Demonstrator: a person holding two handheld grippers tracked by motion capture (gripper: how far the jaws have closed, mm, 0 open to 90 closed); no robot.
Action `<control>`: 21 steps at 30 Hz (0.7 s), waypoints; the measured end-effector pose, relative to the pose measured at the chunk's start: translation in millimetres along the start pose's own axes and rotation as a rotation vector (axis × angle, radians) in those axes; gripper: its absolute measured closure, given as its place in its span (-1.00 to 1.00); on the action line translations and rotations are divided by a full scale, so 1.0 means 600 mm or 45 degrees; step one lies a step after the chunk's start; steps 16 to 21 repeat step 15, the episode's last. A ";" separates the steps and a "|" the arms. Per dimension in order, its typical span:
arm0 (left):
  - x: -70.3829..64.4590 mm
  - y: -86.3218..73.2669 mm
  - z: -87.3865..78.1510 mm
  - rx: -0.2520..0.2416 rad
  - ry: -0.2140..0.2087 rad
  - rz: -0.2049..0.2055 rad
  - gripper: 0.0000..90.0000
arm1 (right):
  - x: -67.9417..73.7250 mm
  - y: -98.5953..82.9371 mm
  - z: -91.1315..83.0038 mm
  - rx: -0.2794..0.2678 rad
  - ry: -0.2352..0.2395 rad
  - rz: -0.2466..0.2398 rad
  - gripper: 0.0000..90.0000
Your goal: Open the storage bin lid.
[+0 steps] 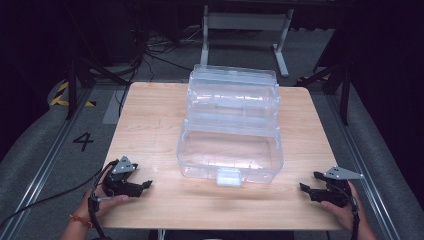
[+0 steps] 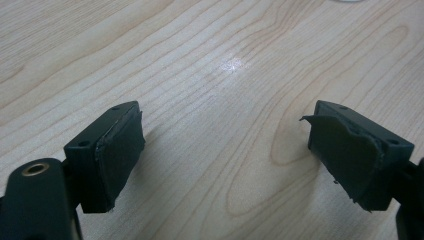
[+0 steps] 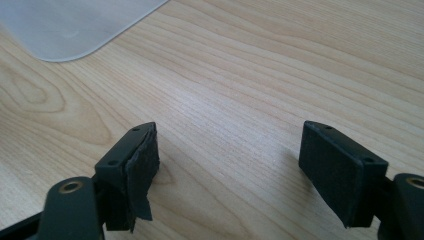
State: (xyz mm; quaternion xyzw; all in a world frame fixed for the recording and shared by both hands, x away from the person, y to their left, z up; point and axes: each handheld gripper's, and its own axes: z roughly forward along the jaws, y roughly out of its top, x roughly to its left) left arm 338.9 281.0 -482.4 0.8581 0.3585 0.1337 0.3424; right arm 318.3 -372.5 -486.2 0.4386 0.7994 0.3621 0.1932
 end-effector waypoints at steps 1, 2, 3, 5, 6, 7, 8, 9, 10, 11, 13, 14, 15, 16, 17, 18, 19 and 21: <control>0.000 0.000 0.000 -0.001 0.000 -0.001 -0.66 | 0.000 0.000 0.000 0.002 0.001 0.000 -0.46; -0.001 0.000 0.001 -0.003 -0.003 -0.009 -0.66 | 0.000 0.000 0.000 0.003 0.000 -0.002 -0.46; -0.001 0.000 0.001 -0.002 -0.003 -0.009 -0.66 | 0.000 0.000 0.000 0.002 0.001 -0.002 -0.46; 0.000 0.001 0.001 -0.003 0.000 -0.008 -0.66 | -0.001 0.000 0.000 0.004 0.002 -0.003 -0.47; 0.000 0.001 0.001 -0.003 0.001 -0.008 -0.66 | -0.001 0.000 0.000 0.006 0.001 -0.005 -0.47; 0.000 0.001 0.001 -0.003 0.001 -0.007 -0.66 | -0.001 0.000 0.000 0.006 0.001 -0.008 -0.47; -0.001 0.001 0.001 -0.001 -0.002 -0.011 -0.66 | -0.001 0.000 0.000 0.006 0.001 -0.010 -0.47; 0.000 0.001 0.001 -0.002 0.003 -0.011 -0.66 | -0.001 0.000 0.000 0.005 0.002 -0.006 -0.47; -0.001 0.001 0.001 -0.002 0.003 -0.013 -0.66 | -0.001 0.000 0.000 0.006 0.001 -0.011 -0.47; -0.001 0.001 0.001 0.000 0.002 -0.016 -0.66 | -0.001 0.000 0.001 0.006 0.002 -0.009 -0.47; -0.001 0.001 0.001 0.000 0.002 -0.015 -0.66 | -0.001 0.000 0.000 0.005 0.002 -0.009 -0.47; -0.001 0.001 0.001 -0.001 0.007 -0.012 -0.66 | -0.001 0.000 0.000 0.006 0.001 -0.011 -0.47; -0.001 0.001 0.001 0.000 0.011 -0.010 -0.66 | -0.001 0.000 0.000 0.007 0.001 -0.009 -0.47; -0.001 0.001 0.001 0.000 0.011 -0.010 -0.66 | -0.001 0.000 0.000 0.007 0.001 -0.009 -0.47; -0.001 0.001 0.001 0.000 0.011 -0.010 -0.66 | -0.001 0.000 0.000 0.007 0.001 -0.009 -0.47; -0.001 0.001 0.001 0.000 0.011 -0.010 -0.66 | -0.001 0.000 0.000 0.007 0.001 -0.009 -0.47; -0.001 0.001 0.001 0.000 0.011 -0.010 -0.66 | -0.001 0.000 0.000 0.007 0.001 -0.009 -0.47; -0.001 0.001 0.001 0.000 0.011 -0.010 -0.66 | -0.001 0.000 0.000 0.007 0.001 -0.009 -0.47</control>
